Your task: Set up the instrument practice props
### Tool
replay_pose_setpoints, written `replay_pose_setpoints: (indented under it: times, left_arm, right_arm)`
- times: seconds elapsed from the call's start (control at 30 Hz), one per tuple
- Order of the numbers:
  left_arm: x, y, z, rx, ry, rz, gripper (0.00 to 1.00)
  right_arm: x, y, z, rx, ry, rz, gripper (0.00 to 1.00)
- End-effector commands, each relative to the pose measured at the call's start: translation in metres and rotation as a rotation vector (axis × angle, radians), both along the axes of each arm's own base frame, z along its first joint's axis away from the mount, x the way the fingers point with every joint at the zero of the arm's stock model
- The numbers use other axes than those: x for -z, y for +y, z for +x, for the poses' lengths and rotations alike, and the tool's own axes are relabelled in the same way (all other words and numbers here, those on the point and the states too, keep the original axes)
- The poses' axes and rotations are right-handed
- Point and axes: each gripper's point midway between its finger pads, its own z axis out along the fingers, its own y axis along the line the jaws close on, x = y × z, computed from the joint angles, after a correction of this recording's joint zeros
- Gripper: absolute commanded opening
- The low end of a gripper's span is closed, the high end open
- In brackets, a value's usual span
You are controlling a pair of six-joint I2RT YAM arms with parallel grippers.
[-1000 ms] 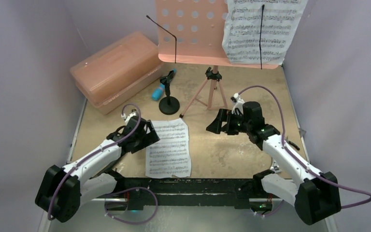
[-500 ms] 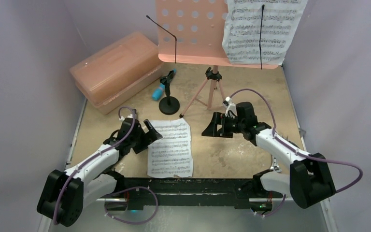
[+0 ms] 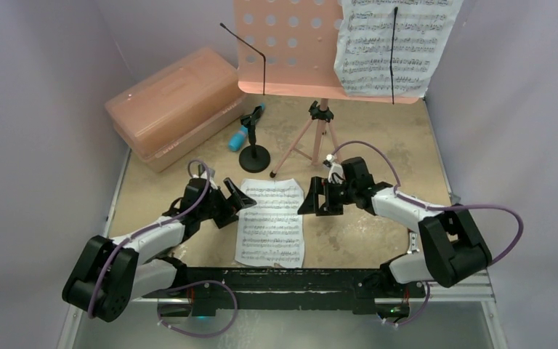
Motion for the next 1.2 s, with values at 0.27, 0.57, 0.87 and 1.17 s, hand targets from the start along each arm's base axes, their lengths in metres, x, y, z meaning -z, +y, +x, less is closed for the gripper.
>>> replay_pose_setpoints:
  times: [0.27, 0.57, 0.87, 1.17]
  left_arm:
    - [0.005, -0.014, -0.009, 0.018, 0.03, -0.131, 0.87]
    - [0.0, -0.022, -0.008, 0.047, 0.016, -0.179, 0.85]
    - [-0.001, -0.024, -0.006, 0.053, 0.008, -0.176, 0.84]
    - [-0.005, -0.028, -0.005, 0.062, -0.005, -0.186, 0.83]
  right_arm:
    - [0.017, 0.017, -0.007, -0.082, 0.05, -0.02, 0.94]
    - [0.021, 0.022, -0.01, -0.107, 0.064, -0.028, 0.92]
    - [0.018, 0.022, -0.007, -0.099, 0.044, -0.029, 0.92]
    - [0.014, 0.021, -0.008, -0.099, 0.041, -0.029, 0.92]
